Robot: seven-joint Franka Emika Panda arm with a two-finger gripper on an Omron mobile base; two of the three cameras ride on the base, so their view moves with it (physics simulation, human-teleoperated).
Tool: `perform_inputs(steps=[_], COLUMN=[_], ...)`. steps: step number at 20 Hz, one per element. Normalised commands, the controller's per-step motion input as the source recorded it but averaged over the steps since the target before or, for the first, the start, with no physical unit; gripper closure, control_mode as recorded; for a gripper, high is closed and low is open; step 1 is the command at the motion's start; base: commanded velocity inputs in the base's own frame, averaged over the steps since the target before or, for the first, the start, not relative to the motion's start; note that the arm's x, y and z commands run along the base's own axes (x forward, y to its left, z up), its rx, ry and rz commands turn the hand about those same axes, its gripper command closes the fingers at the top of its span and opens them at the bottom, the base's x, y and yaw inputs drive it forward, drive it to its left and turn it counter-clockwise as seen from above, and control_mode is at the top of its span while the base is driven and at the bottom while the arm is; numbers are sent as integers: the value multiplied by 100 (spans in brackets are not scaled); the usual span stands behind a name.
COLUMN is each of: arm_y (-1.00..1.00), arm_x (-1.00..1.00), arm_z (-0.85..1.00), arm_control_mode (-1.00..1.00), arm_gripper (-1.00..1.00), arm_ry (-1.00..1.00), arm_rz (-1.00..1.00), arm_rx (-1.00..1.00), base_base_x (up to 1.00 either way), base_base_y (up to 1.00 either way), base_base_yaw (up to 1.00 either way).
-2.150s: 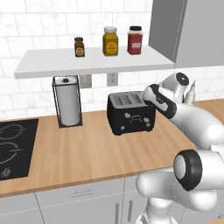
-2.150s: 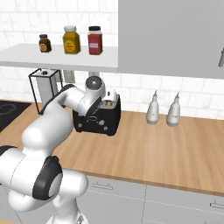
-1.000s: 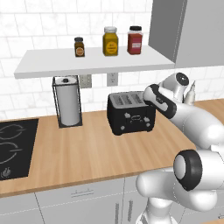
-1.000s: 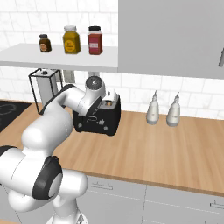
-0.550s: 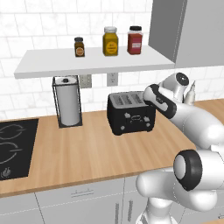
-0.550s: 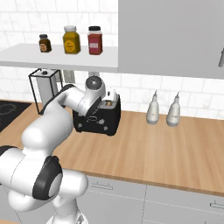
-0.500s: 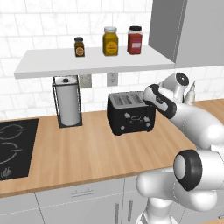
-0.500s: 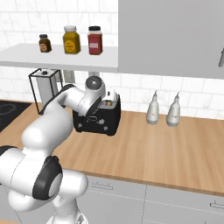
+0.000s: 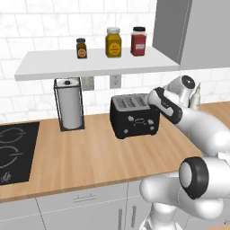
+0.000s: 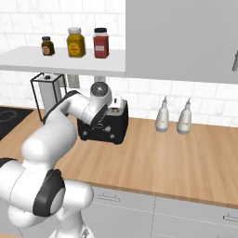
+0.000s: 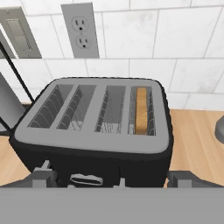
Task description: Start the toaster. Once the lever pops up, take the bread to the plate on the dining counter.
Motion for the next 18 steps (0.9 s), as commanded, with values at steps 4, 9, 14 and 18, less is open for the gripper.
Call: perform_inputs(steps=[4,9,14,18], arm_y=[0,0,0,0], arm_x=[-9,0,0,13], arm_z=[-8,0,0,-1], arm_control_mode=[-100,-100,-100,-100], arm_gripper=[-100,-100,-100,-100], arm_ry=[0,0,0,0], arm_rz=[0,0,-2,-3], arm_rx=[-3,-1,0,0], base_base_x=[0,0,0,0], base_base_y=[0,0,0,0], base_base_yaw=[0,0,0,0])
